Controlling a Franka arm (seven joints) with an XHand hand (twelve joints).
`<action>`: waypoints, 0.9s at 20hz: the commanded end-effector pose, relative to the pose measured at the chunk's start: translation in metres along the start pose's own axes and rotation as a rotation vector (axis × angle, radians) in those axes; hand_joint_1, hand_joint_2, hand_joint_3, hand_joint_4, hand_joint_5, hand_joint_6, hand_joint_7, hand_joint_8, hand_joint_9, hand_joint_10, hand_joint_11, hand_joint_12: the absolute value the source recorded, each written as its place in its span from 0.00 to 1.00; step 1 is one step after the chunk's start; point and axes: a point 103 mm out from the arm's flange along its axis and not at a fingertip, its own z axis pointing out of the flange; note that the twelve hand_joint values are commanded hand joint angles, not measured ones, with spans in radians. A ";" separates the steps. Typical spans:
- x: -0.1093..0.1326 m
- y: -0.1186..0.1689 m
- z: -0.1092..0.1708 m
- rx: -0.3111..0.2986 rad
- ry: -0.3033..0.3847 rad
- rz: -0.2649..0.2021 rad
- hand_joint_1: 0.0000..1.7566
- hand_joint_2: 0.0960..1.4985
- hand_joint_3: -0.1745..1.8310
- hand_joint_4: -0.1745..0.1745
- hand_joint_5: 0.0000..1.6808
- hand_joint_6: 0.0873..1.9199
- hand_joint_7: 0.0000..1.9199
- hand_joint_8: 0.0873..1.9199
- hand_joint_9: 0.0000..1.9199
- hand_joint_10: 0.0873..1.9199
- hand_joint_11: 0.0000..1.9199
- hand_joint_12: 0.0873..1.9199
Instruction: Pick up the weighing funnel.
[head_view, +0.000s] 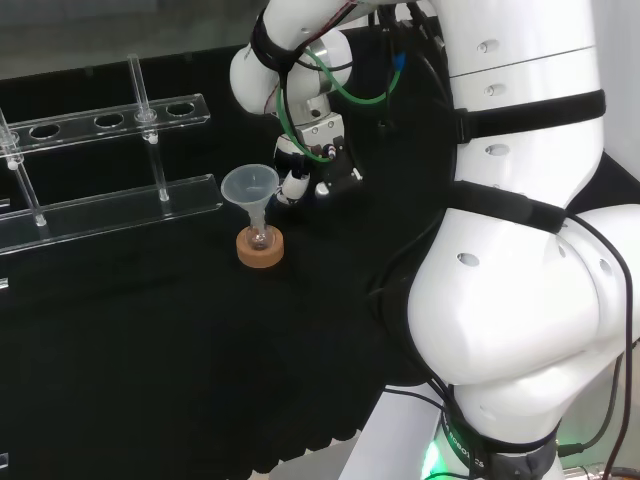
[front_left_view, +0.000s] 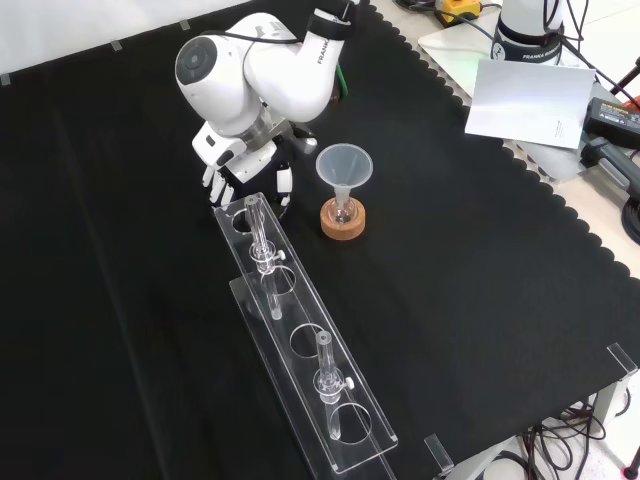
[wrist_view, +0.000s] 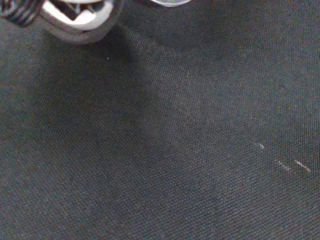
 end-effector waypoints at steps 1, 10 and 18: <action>0.001 0.000 -0.001 0.000 -0.025 0.008 0.49 0.39 0.33 0.54 0.43 0.34 0.26 0.32 0.42 0.22 0.29 0.64; 0.002 -0.001 -0.003 -0.001 -0.043 0.018 0.50 0.40 0.34 0.75 0.60 0.32 0.28 0.33 0.43 0.22 0.30 0.64; 0.004 -0.002 -0.001 0.016 -0.063 0.044 0.63 0.52 0.24 1.00 0.76 0.26 0.30 0.31 0.46 0.20 0.33 0.61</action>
